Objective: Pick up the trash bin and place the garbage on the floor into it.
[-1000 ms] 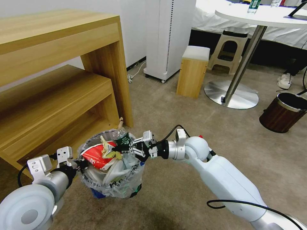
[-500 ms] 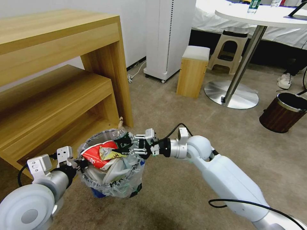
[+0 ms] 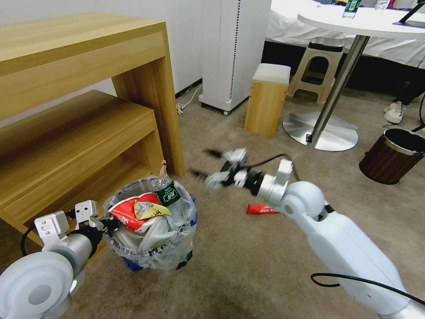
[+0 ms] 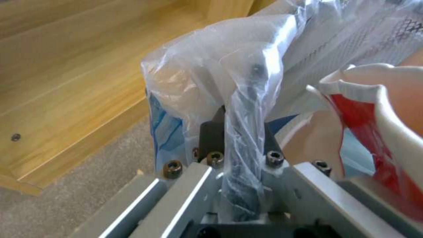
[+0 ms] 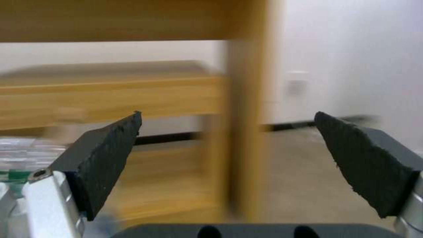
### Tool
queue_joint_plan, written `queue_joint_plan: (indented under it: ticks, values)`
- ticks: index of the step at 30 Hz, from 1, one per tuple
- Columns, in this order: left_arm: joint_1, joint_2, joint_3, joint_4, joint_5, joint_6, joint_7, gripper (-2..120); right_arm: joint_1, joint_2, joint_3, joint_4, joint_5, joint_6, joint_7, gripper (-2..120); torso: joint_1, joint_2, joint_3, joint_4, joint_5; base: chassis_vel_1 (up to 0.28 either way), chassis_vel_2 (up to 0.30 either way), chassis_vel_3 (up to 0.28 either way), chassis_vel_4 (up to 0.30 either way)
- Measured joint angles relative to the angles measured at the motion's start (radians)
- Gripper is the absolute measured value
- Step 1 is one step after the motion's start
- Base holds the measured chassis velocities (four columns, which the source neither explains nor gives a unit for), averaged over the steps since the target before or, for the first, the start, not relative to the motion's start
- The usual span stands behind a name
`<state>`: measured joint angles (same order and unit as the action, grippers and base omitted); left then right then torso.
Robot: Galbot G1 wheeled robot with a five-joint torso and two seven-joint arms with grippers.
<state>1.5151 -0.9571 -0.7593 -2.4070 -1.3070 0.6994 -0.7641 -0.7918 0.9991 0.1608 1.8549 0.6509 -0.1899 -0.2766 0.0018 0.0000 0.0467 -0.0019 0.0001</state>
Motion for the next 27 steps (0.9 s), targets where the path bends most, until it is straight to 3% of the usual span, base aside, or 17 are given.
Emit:
queue_joint_plan:
  ticks: [3, 13, 27]
  values:
    - [0.000, 0.000, -0.003, 0.001, 0.002, 0.000, -0.004, 1, -0.094, -0.009, 0.119, 0.003, -0.017, 0.014, 0.126, 100, 0.000, 0.000, 0.000, -0.0001, 0.0002, 0.000, 0.000, 0.000, 0.000]
    - [0.011, -0.006, 0.005, -0.021, 0.001, -0.001, -0.015, 1, -0.286, 0.026, 0.367, 0.017, -0.088, 0.056, 0.202, 100, 0.000, 0.000, 0.000, -0.0002, 0.0002, 0.000, 0.000, 0.000, 0.000]
    - [0.052, -0.046, 0.035, -0.093, -0.005, 0.002, -0.022, 1, -0.391, 0.088, 0.443, 0.037, -0.129, 0.134, 0.200, 100, 0.000, 0.000, 0.000, -0.0002, -0.0001, 0.000, 0.000, 0.000, 0.000]
